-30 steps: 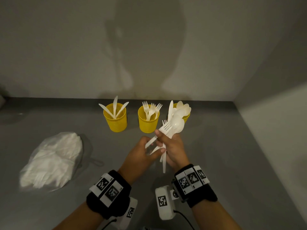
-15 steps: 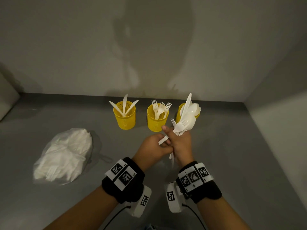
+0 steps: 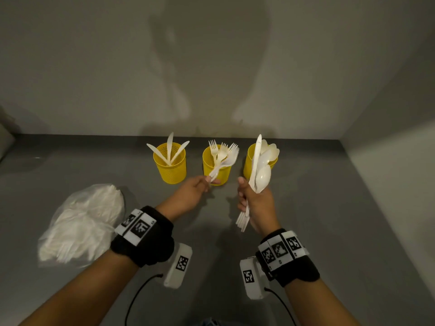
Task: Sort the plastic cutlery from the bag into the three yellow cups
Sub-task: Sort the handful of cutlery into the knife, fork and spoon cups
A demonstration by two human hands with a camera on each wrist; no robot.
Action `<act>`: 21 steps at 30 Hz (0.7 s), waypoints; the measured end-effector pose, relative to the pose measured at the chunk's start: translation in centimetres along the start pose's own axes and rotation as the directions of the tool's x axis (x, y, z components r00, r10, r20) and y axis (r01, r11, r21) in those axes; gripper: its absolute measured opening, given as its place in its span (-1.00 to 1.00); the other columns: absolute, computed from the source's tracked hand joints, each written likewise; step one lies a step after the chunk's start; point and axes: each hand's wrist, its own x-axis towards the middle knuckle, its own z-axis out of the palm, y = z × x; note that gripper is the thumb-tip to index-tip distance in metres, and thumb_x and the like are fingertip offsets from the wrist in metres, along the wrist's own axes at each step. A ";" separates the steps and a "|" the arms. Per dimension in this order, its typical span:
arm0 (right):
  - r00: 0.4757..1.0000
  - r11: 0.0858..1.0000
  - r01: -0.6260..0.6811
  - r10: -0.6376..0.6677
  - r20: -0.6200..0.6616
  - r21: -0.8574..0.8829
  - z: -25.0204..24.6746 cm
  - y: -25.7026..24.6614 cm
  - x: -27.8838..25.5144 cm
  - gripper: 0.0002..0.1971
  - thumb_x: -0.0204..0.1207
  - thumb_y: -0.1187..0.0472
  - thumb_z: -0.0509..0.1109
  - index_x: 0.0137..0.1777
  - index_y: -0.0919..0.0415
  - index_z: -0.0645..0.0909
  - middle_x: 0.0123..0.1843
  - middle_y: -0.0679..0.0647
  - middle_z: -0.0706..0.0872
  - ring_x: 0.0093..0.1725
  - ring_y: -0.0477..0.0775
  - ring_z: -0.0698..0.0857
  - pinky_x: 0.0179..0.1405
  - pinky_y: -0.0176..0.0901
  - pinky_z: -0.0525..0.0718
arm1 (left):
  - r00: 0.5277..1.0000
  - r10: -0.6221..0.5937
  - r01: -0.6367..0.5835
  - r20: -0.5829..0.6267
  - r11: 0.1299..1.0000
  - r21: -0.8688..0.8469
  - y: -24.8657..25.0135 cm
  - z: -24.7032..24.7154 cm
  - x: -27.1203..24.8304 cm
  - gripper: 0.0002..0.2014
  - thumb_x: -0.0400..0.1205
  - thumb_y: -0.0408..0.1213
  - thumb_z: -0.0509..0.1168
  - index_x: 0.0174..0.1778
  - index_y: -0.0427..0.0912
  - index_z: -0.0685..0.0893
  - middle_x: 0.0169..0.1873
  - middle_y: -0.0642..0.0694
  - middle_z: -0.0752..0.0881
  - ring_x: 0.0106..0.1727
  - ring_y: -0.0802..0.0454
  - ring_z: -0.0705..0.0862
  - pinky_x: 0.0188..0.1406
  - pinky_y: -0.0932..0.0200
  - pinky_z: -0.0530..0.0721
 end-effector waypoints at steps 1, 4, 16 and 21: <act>1.000 1.000 -0.013 0.014 -0.004 0.022 -0.4 -0.2 0.0 -0.80 0.53 0.31 0.36 -0.24 0.19 0.39 -0.59 -0.01 0.41 -0.70 -0.15 0.32 -0.75 -0.40 0.27 | 1.000 -0.015 0.014 -0.019 1.000 -0.011 0.1 -0.6 0.5 -0.68 0.73 -0.28 -0.03 0.20 -0.22 0.60 -0.43 -0.02 0.41 -0.46 0.22 0.46 -0.53 0.56 0.37; 0.999 0.997 -0.026 0.028 -0.027 0.068 -1.7 -0.7 0.1 -0.86 0.57 0.23 0.32 -0.15 0.21 0.40 -0.61 -0.02 0.42 -0.70 -0.15 0.31 -0.76 -0.40 0.27 | 0.999 -0.023 0.020 -0.034 0.997 -0.071 1.0 -1.5 2.7 -0.67 0.73 -0.29 -0.05 0.20 -0.41 0.51 -0.37 -0.03 0.51 -0.31 0.16 0.51 -0.26 0.46 0.50; 0.998 0.996 -0.020 0.026 -0.063 0.086 -3.9 -1.6 0.5 -0.84 0.59 0.18 0.28 -0.16 0.21 0.41 -0.54 0.01 0.41 -0.65 -0.15 0.34 -0.71 -0.36 0.32 | 0.931 0.034 0.017 -0.363 0.991 0.136 -0.2 0.9 12.2 -0.73 0.57 -0.22 0.31 0.07 -0.32 0.66 -0.12 -0.20 0.75 -0.04 -0.09 0.68 0.00 0.25 0.54; 0.999 0.997 -0.024 0.027 -0.040 0.077 -3.8 -1.3 0.6 -0.87 0.60 0.21 0.28 0.04 0.22 0.40 -0.51 0.01 0.43 -0.63 -0.16 0.37 -0.69 -0.37 0.36 | 0.949 -0.024 0.118 -0.315 0.952 0.283 -2.1 2.3 12.2 -0.59 0.42 0.11 0.32 0.07 -0.05 0.73 0.06 -0.18 0.77 0.18 -0.20 0.66 0.28 -0.15 0.54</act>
